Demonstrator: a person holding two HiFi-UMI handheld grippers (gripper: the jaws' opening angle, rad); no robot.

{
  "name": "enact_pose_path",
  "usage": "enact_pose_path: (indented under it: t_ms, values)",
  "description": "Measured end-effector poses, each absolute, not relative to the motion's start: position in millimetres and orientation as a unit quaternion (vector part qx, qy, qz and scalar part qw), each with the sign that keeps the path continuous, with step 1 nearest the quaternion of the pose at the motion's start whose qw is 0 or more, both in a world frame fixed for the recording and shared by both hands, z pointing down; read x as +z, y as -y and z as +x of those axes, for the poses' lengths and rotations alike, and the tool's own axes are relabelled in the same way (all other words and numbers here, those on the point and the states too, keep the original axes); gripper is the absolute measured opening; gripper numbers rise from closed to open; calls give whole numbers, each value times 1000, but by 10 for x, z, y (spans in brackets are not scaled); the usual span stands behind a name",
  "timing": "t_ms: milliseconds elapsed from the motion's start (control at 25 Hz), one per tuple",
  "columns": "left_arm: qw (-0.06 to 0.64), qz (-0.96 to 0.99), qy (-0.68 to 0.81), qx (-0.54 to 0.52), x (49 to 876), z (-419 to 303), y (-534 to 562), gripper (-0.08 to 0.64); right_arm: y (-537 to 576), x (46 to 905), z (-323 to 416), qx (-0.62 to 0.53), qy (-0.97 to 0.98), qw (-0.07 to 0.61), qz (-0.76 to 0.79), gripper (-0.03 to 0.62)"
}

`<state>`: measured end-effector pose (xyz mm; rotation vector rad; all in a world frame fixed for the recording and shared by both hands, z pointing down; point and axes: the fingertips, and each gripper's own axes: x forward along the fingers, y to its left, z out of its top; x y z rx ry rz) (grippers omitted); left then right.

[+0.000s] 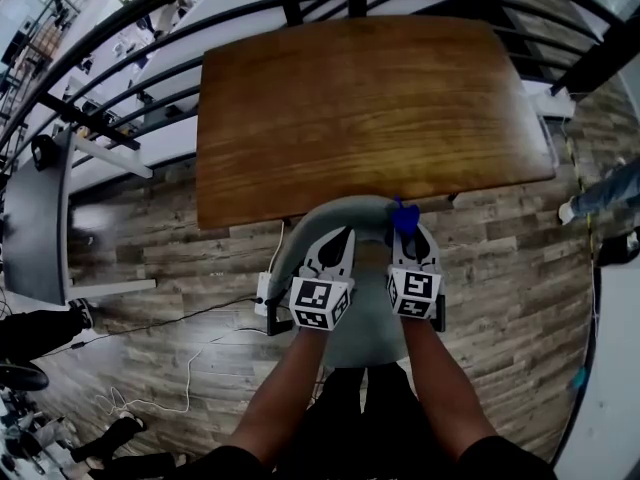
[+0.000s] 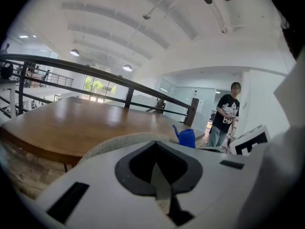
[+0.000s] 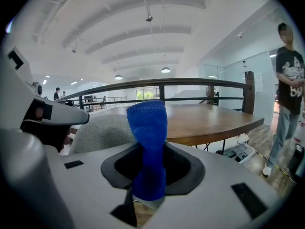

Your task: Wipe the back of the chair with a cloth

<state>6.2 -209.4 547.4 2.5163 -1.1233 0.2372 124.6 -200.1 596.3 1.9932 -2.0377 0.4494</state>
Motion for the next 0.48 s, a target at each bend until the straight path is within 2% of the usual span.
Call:
enact_pose_path:
  t_ms: [200, 480]
  values:
    - [193, 887, 411, 83, 5520, -123, 2130, -2, 2003, 5886, 1067, 165, 720, 87, 668, 117]
    - [198, 871, 442, 83, 5552, -480, 2126, -2, 1979, 5922, 251, 156, 784, 102, 592, 117]
